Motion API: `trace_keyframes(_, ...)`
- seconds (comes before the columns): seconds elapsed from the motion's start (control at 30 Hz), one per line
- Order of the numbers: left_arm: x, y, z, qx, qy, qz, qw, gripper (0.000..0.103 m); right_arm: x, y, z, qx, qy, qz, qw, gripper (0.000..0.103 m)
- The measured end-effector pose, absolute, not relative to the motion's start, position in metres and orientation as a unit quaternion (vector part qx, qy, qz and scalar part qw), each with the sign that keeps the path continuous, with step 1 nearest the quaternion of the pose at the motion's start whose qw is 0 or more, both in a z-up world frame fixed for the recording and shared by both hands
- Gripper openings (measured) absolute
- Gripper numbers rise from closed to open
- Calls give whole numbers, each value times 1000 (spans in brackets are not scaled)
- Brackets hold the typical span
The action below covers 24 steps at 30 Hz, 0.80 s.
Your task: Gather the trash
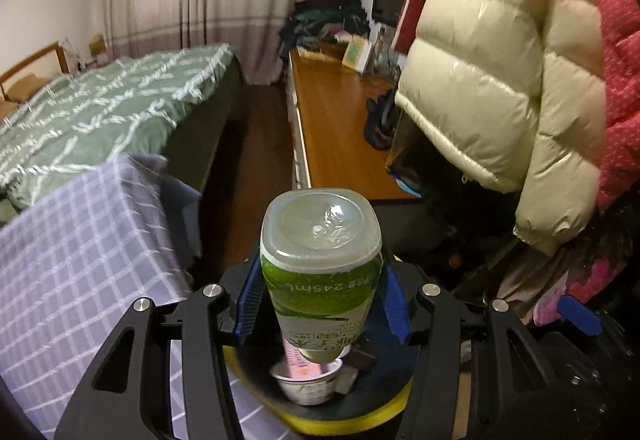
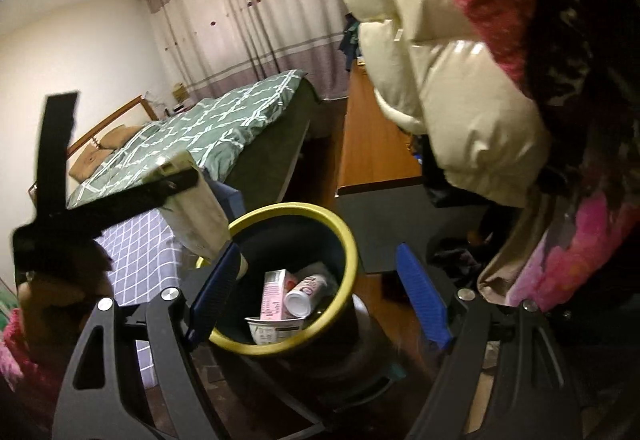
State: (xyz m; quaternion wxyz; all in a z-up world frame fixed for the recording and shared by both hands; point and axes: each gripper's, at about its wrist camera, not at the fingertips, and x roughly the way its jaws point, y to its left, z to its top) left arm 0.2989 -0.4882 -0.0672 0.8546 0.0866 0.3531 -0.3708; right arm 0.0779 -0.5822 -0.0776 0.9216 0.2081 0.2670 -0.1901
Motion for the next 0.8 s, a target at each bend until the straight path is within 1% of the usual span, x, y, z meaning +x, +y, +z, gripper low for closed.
trace_keyframes(0.07,305,-501,-79,91,368,-370,848,52,78,-582,-78,210,268,-191,921,76)
trace_keyframes(0.2,310,-500,-94,98,391,-354,844,54,84,-577,-79,208,271,-191,920,76)
trace_keyframes(0.23,310,-495,-92,94,388,-349,848,61,84,-576,-78,208,272,-190,920,76)
trace_keyframes(0.27,309,-489,-89,92,384,-345,852,71,85,-575,-78,206,273,-189,921,76)
trace_keyframes(0.33,305,-468,-73,86,366,-335,864,82,88,-572,-77,202,275,-184,922,76)
trace_keyframes(0.4,296,-443,-53,81,335,-324,881,87,89,-568,-75,202,273,-177,924,76)
trace_keyframes(0.47,285,-416,-35,75,306,-313,896,95,90,-562,-73,197,273,-171,926,76)
trace_keyframes(0.53,271,-387,-18,70,277,-302,910,98,91,-555,-71,194,274,-162,928,76)
trace_keyframes(0.67,233,-320,6,74,227,-265,934,98,90,-539,-65,182,274,-146,933,76)
trace_keyframes(0.8,200,-255,13,64,214,-222,949,98,85,-518,-57,169,275,-127,938,76)
